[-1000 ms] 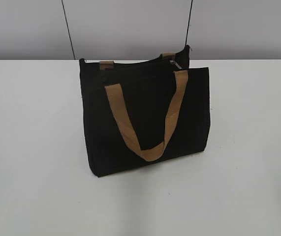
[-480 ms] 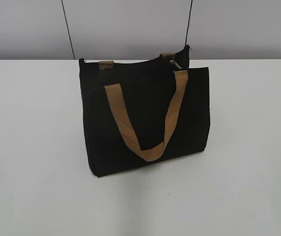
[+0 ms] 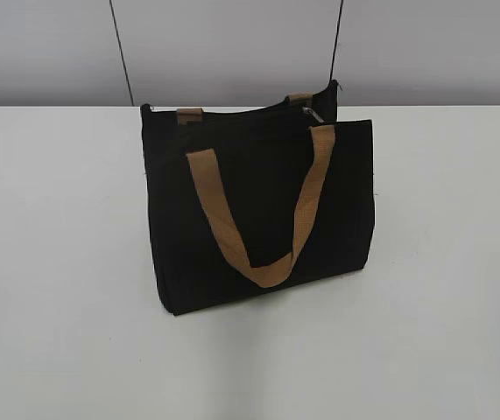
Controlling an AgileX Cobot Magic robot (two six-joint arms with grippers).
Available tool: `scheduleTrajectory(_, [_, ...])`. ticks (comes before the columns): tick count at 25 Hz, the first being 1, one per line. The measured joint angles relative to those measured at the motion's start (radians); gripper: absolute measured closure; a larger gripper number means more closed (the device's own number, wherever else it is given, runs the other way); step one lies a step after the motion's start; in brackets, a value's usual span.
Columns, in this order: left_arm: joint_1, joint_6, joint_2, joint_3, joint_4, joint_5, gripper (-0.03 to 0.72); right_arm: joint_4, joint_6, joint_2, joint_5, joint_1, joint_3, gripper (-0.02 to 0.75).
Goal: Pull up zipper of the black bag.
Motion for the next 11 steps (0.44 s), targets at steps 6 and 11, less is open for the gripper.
scheduleTrajectory(6, [0.0, 0.0, 0.0, 0.0, 0.0, 0.0, 0.443, 0.002, 0.0, 0.0, 0.0, 0.0, 0.0, 0.367])
scheduleTrajectory(11, [0.0, 0.0, 0.0, 0.0, 0.0, 0.0, 0.443, 0.002, 0.0, 0.0, 0.0, 0.0, 0.0, 0.367])
